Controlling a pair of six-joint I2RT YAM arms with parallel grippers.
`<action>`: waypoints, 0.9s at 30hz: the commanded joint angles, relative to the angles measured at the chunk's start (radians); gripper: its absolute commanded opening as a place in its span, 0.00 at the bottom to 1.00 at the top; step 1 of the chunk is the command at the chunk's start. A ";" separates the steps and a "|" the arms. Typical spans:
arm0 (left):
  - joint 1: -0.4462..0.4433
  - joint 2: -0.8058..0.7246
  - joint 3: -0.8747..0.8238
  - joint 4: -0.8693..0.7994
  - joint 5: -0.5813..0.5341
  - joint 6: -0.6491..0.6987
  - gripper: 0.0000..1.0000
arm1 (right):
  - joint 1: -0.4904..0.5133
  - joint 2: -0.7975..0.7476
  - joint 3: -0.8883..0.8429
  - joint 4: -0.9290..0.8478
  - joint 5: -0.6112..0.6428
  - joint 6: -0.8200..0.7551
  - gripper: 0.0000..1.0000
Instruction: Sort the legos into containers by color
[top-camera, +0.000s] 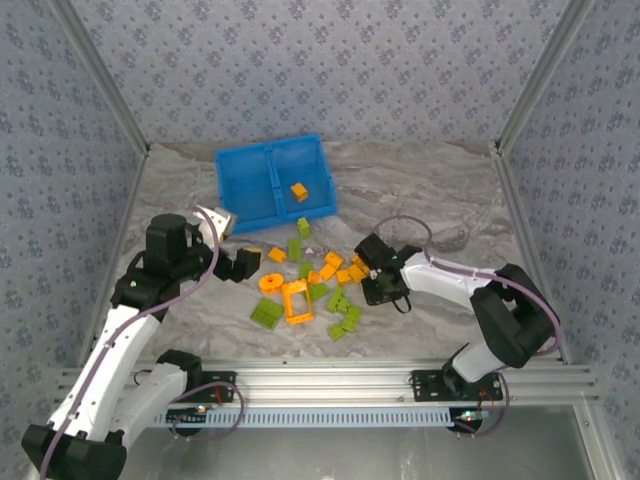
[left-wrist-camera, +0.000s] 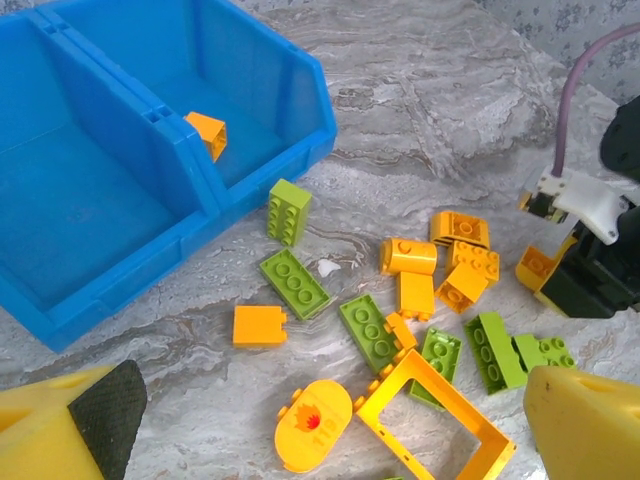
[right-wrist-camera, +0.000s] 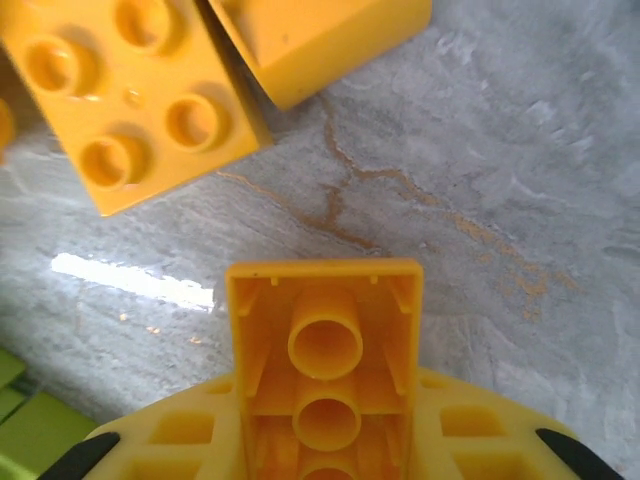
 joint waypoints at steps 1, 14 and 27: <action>-0.007 -0.028 0.009 -0.020 -0.031 0.032 0.99 | 0.012 -0.141 0.080 -0.054 0.040 0.022 0.28; -0.008 -0.107 -0.022 -0.012 -0.148 0.075 0.99 | 0.026 0.218 0.730 0.151 0.065 -0.100 0.29; -0.007 -0.089 -0.016 -0.025 -0.147 0.073 0.99 | -0.019 0.910 1.417 -0.067 0.126 -0.146 0.33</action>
